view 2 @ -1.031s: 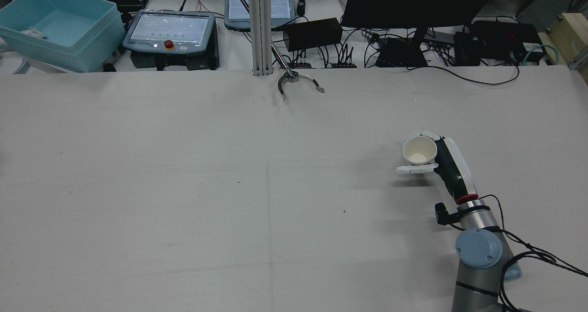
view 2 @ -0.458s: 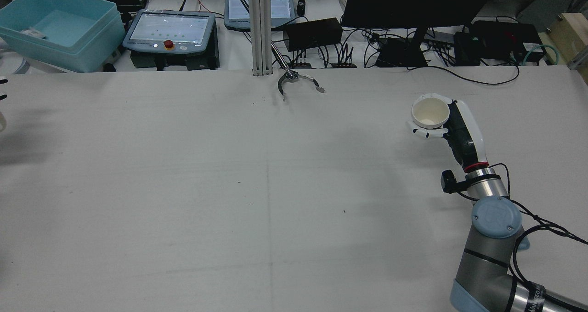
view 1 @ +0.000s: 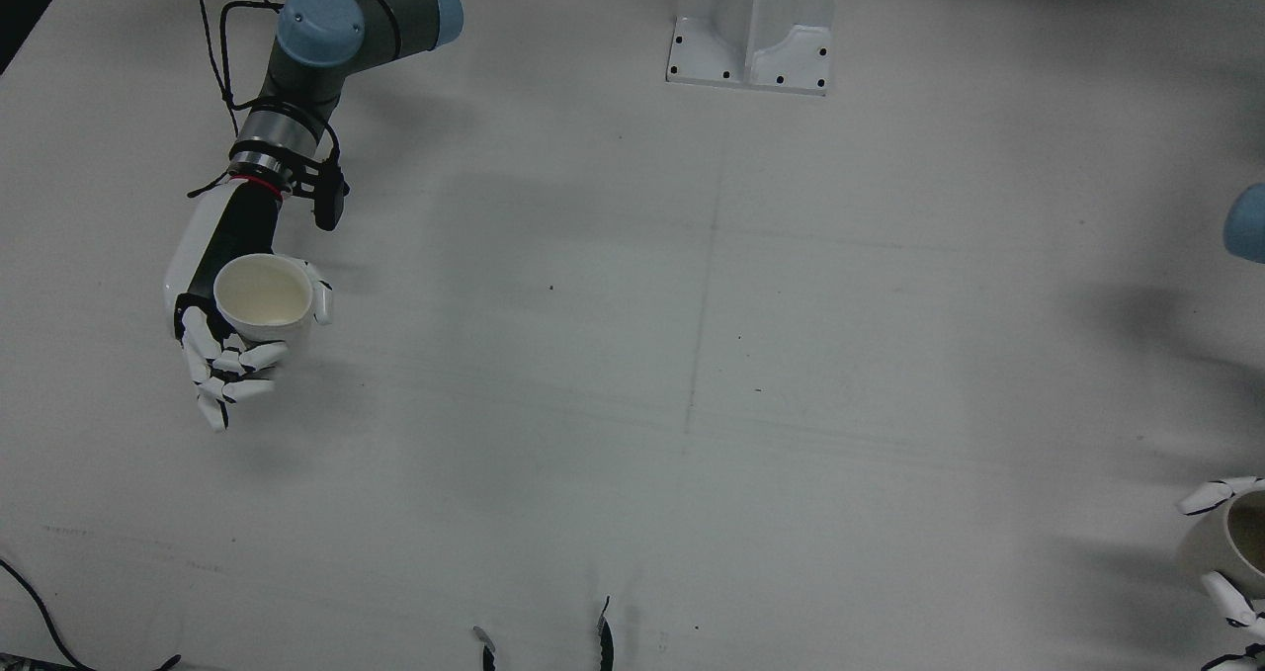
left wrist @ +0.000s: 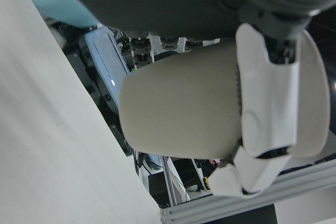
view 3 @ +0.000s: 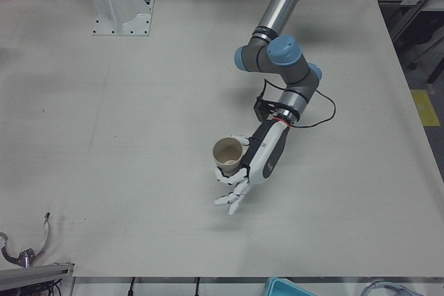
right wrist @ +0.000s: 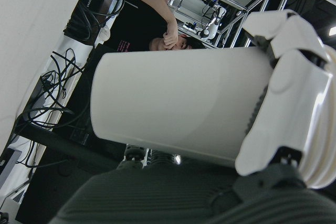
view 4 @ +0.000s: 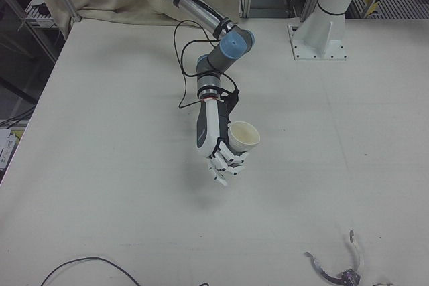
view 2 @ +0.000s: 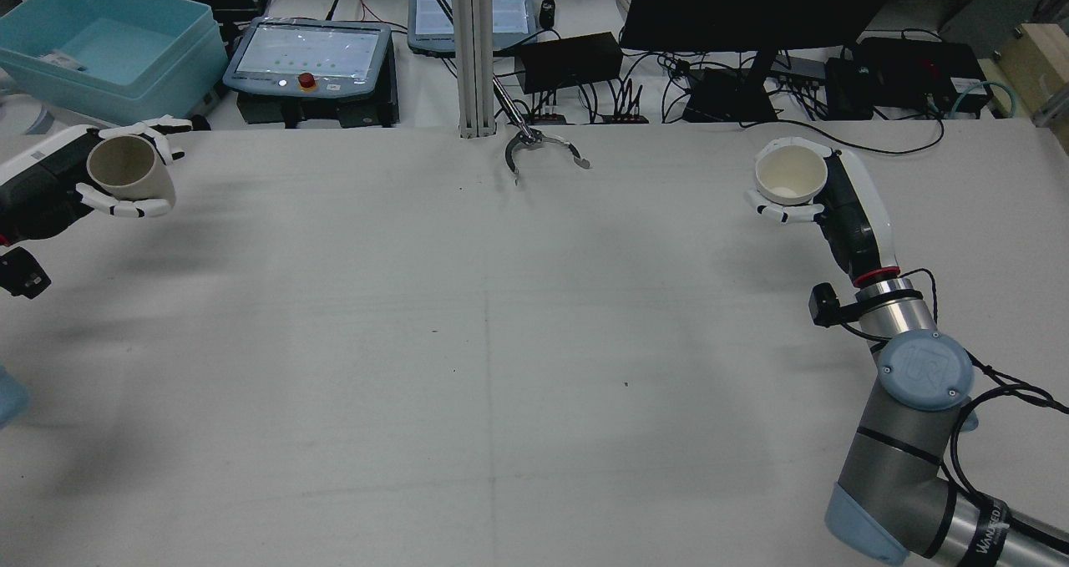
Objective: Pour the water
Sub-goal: 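Bring the beige cup in the left hand toward the table center, then tilt the white cup over the beige cup's mouth with the right hand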
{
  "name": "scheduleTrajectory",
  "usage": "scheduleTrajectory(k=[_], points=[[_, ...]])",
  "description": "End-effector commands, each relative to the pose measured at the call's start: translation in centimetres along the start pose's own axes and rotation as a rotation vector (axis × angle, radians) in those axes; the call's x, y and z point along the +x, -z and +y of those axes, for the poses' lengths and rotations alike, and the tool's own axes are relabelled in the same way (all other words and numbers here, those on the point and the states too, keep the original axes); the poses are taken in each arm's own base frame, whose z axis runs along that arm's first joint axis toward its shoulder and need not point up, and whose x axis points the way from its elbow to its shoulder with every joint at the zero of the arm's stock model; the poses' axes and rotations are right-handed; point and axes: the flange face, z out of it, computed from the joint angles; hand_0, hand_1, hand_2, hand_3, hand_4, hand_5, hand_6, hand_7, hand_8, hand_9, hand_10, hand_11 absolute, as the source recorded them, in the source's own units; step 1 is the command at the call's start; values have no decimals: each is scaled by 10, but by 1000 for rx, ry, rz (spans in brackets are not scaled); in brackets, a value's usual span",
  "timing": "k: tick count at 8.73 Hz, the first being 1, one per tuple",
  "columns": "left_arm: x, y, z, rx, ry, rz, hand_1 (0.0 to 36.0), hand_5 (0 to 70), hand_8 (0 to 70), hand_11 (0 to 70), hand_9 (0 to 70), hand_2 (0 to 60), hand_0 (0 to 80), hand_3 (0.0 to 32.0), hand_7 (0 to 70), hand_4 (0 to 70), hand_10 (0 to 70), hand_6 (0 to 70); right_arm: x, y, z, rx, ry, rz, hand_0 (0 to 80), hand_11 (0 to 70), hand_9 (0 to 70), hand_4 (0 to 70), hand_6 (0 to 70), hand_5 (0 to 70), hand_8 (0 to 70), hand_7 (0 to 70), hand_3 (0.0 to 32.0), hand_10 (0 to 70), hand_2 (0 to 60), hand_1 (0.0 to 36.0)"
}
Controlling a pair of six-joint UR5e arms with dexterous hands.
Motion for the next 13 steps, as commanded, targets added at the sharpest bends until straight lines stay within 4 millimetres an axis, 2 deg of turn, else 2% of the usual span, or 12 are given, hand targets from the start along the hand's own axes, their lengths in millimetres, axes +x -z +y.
scheduleTrajectory(k=[1,2,3,4,5,6,7,8,9,11,12,13], points=[[-84,-88,148,-151,63,-183,360,700,34,189,55,600,595,0,233,385,107,77,-34,-16,19,-57,36,-14,544,185,498,268,321,700,357,441,0,114,515,241],[-89,-103,172,-170,70,-195,360,700,35,187,58,600,606,0,237,386,105,78,-44,-20,26,-81,56,-11,547,181,491,268,320,700,351,439,0,111,534,249],[-113,-110,199,-186,85,-243,360,700,36,186,56,600,612,0,237,394,104,84,-56,-22,43,-125,104,-11,554,177,481,267,318,700,343,432,0,108,547,259],[-132,-118,230,-215,89,-315,360,700,35,188,52,600,636,0,238,390,105,85,-72,-21,67,-182,166,-21,559,175,473,269,319,700,338,425,0,106,538,260],[-140,-128,259,-244,76,-338,360,700,32,189,49,600,630,0,234,387,105,84,-82,-23,91,-222,204,-34,566,166,454,268,315,700,324,415,0,99,557,274],[-167,-128,287,-268,88,-378,360,700,33,190,50,600,633,0,234,392,106,87,-95,-23,116,-241,249,-37,581,163,438,268,313,700,312,402,0,95,600,305],[-179,-130,306,-286,88,-397,360,700,35,192,53,600,641,0,242,396,107,93,-116,-18,146,-254,343,-50,584,154,424,264,310,700,301,392,0,88,600,317],[-208,-123,331,-307,99,-441,360,700,34,188,51,600,639,0,236,397,105,87,-128,-17,169,-289,461,-59,587,160,415,273,313,700,297,379,0,92,600,353],[-222,-119,345,-325,90,-461,360,700,31,187,48,600,661,0,236,400,103,82,-124,-22,185,-326,535,-62,612,165,412,292,321,700,298,372,0,92,600,360],[-228,-124,366,-351,78,-462,360,700,35,198,55,600,652,0,238,395,111,87,-115,-24,228,-398,663,-91,662,183,427,314,341,700,314,385,0,101,600,360],[-224,-126,367,-351,79,-457,360,700,34,198,54,600,639,0,236,394,111,87,-97,-13,257,-434,713,-54,690,187,435,313,349,700,322,394,0,103,600,360],[-222,-129,371,-357,80,-452,360,700,35,196,55,600,637,0,235,395,110,87,-68,12,290,-508,784,-18,675,194,435,304,340,700,322,378,0,108,600,360]])
